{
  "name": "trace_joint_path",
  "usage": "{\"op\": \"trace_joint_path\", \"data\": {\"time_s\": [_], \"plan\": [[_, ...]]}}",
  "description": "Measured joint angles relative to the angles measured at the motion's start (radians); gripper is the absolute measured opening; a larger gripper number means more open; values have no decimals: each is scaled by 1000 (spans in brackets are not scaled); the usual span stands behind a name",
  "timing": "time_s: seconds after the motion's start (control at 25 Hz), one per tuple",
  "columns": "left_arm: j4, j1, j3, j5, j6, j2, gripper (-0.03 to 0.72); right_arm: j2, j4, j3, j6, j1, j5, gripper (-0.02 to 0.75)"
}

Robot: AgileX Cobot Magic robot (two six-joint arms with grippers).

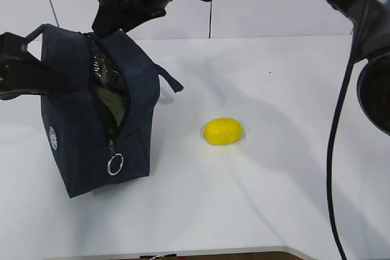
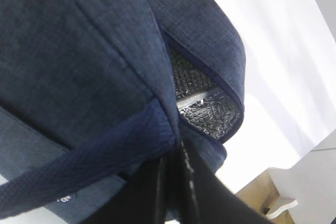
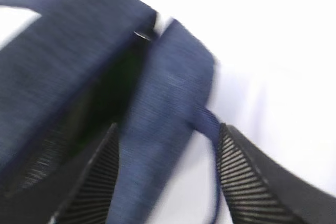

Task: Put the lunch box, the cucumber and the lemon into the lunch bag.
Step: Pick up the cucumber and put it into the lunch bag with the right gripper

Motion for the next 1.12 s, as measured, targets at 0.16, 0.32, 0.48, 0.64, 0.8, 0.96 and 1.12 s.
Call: {"op": "trace_joint_path", "data": {"time_s": [0.16,0.32,0.48,0.64,0.8,0.96,1.12], "plan": [[2,0,0,9,0,0,-9,0,-73,-63,-5,0,16,473],[7,0,0,19,0,0,-9,0,-195,-70,-24,0,20,473],[23,0,0,21,0,0,-9,0,-349,-70,-26,0,23,474],[35,0,0,25,0,0,-9,0,-392,-70,18,-3,25,474],[35,0,0,25,0,0,-9,-29,-394,-44,51,-9,25,475],[35,0,0,23,0,0,-9,-115,-401,51,53,-18,25,475],[38,0,0,15,0,0,-9,-199,-407,166,53,-40,25,477]]}}
